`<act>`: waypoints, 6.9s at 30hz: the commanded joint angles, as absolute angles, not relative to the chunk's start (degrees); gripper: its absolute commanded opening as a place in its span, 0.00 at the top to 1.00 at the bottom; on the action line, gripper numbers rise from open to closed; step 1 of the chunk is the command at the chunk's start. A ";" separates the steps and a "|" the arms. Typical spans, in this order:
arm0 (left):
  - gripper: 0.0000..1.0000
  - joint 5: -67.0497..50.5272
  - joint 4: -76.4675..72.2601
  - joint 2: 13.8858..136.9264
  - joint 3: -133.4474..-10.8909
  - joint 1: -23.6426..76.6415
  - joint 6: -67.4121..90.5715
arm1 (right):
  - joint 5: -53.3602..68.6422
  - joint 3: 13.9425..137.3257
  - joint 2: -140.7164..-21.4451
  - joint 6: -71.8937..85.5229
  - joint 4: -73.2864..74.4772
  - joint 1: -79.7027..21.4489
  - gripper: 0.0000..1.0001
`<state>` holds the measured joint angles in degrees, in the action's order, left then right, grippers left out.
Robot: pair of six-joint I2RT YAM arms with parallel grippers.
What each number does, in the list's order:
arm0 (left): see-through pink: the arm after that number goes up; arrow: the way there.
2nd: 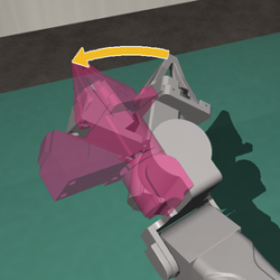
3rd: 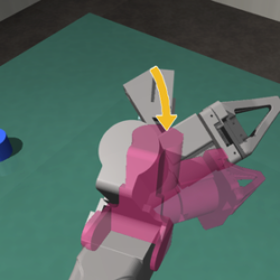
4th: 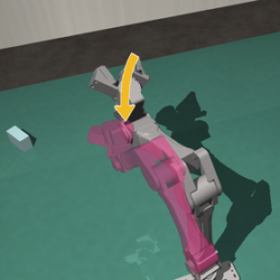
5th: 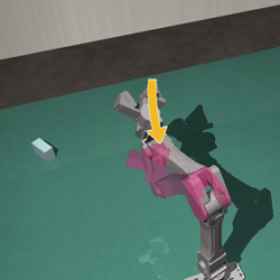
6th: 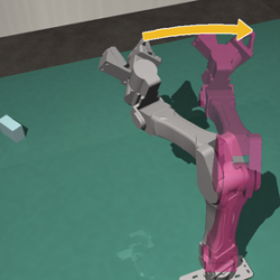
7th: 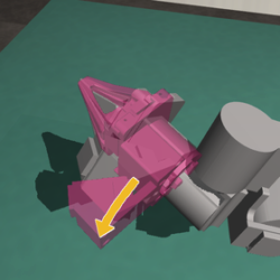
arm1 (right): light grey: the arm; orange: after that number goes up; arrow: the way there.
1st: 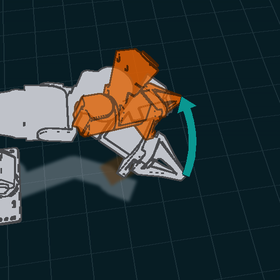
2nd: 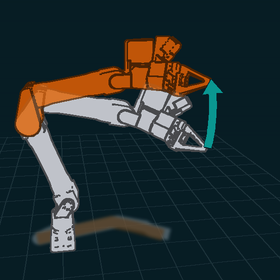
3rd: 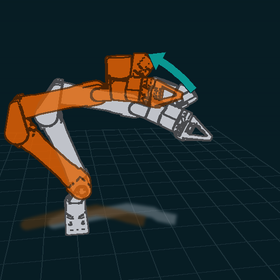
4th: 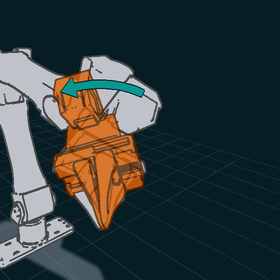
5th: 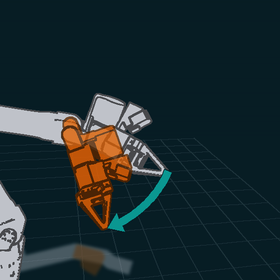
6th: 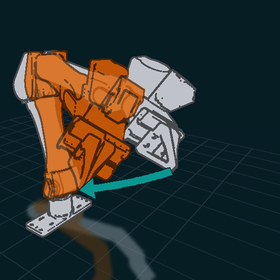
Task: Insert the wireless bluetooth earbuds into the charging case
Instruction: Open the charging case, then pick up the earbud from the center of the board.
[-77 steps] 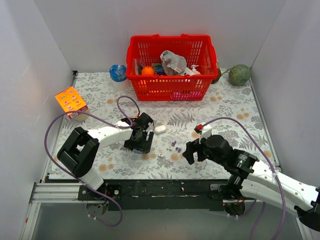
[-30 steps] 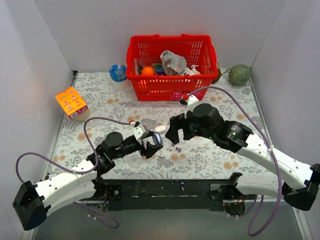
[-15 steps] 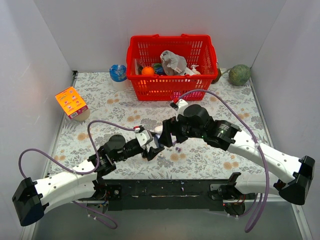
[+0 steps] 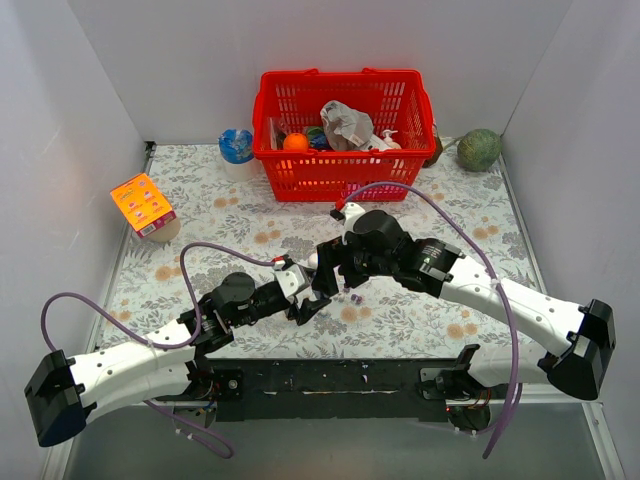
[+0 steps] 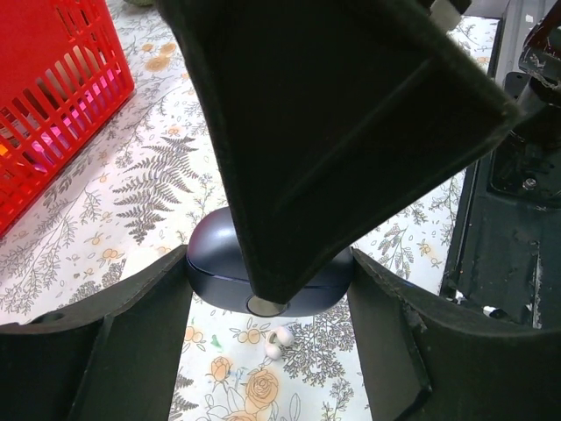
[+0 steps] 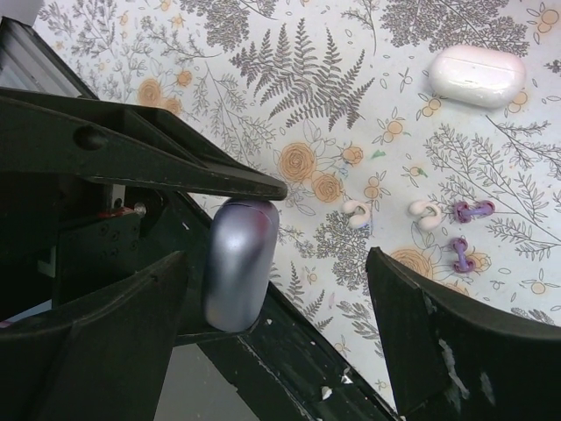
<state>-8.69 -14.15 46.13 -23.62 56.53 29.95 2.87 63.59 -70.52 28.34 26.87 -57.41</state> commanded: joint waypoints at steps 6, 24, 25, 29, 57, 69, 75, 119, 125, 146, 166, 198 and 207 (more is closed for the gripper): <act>1.00 -6.33 -14.41 44.30 -24.70 57.22 28.65 | -1.75 61.96 -68.47 29.00 26.80 -57.57 0.11; 1.00 -4.83 -13.97 43.33 -24.08 57.30 29.27 | -4.83 59.68 -64.87 29.88 28.12 -56.25 0.12; 1.00 -4.83 -13.97 43.24 -24.00 57.30 29.35 | -4.92 59.68 -64.86 29.71 28.21 -55.99 0.12; 1.00 -4.66 -14.06 42.63 -23.82 57.30 29.35 | -5.10 59.24 -64.78 29.79 28.56 -55.37 0.12; 1.00 -4.04 -14.50 43.50 -23.47 57.30 29.62 | 5.80 57.48 -62.22 28.30 17.32 -53.61 0.29; 1.00 -4.66 -14.85 43.86 -23.73 57.30 29.88 | 5.71 58.10 -65.65 27.69 16.09 -53.70 0.41; 1.00 -4.83 -15.03 43.95 -23.47 57.30 30.15 | 6.24 58.36 -67.06 27.60 15.38 -53.61 0.47; 0.02 -25.58 -13.00 49.04 -34.28 55.81 45.44 | -4.57 74.36 -56.78 -13.36 39.81 -64.68 0.99; 0.13 -26.10 -16.96 49.48 -33.75 55.20 45.26 | -6.68 73.65 -57.74 -13.54 39.82 -67.41 0.99; 0.36 -30.85 -18.54 53.96 -35.15 54.32 45.88 | -8.61 71.72 -59.15 -11.95 37.27 -69.52 0.99; 0.68 -32.70 -19.77 56.69 -35.86 54.32 46.58 | -9.40 69.52 -58.45 -10.90 36.39 -69.87 0.99; 1.00 -8.79 -19.88 22.77 -14.24 54.32 58.10 | -19.35 42.55 -52.20 16.61 20.65 -58.71 0.53; 1.00 -9.40 -14.59 20.57 -15.82 54.32 57.39 | -14.60 42.54 -63.19 11.34 18.20 -58.45 0.53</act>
<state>-10.11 -17.78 20.73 -14.37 54.48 57.47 -17.26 41.30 -60.53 14.13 22.92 -58.83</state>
